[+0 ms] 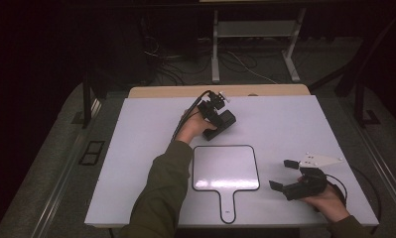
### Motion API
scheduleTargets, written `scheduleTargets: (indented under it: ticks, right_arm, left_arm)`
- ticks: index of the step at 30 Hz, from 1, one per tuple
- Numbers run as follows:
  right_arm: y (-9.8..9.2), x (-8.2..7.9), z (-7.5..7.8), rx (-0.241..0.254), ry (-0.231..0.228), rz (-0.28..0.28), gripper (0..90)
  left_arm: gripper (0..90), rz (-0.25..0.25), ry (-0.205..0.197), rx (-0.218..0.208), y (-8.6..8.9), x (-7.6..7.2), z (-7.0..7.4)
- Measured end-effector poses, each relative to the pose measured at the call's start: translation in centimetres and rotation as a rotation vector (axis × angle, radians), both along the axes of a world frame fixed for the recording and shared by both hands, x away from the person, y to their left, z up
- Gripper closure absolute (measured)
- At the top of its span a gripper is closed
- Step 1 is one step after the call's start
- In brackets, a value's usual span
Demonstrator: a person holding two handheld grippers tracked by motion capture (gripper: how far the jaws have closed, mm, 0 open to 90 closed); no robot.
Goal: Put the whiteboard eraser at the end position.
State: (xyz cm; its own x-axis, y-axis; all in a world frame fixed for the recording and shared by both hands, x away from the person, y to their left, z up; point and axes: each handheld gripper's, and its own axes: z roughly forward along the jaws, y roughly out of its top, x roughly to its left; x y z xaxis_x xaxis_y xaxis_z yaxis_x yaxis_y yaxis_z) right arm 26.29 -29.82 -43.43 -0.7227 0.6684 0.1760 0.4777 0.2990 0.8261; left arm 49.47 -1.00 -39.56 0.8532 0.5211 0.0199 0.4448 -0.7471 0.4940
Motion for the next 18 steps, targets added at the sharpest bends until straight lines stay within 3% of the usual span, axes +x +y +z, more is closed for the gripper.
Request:
scheduleTargets:
  ticks: [2, 3, 4, 5, 7, 8, 11, 13, 18]
  right_arm:
    - [0.0, 0.0, 0.0, 0.001, 0.001, -0.001, 0.0]
    - [0.0, 0.0, 0.0, 0.002, 0.001, -0.001, 0.0]
    - [0.0, 0.0, 0.0, 0.001, 0.001, -0.001, 0.0]
    - [0.0, 0.0, 0.0, 0.001, 0.001, 0.000, 0.0]
    - [-0.1, 0.0, 0.0, 0.004, 0.001, 0.000, 0.0]
    - [-0.1, 0.0, 0.0, 0.006, -0.001, 0.000, 0.0]
    - [-0.1, 0.0, 0.1, 0.007, 0.001, 0.001, 0.0]
    - [-0.1, 0.0, 0.0, 0.005, 0.000, 0.000, 0.0]
    - [0.0, -0.1, 0.0, 0.003, 0.002, 0.002, 0.0]
  left_arm:
    - [40.9, 0.013, -0.001, 0.010, -0.1, 0.6, -0.3]
    - [70.1, 0.027, -0.107, 0.012, 0.2, 0.7, 0.1]
    - [88.4, 0.059, -0.070, -0.086, 0.8, 1.0, 0.5]
    - [88.7, 0.050, -0.053, -0.142, 1.1, 1.3, 0.8]
    - [86.9, 0.048, -0.065, -0.055, 0.8, 1.4, 0.9]
    - [83.2, 0.049, -0.055, -0.068, 0.7, 1.3, 0.7]
    - [82.3, 0.048, -0.046, -0.046, 0.6, 1.3, 0.3]
    - [76.9, 0.051, -0.046, -0.049, 0.7, 1.3, 0.3]
    - [65.9, 0.062, -0.050, -0.087, 1.0, 0.9, 0.7]
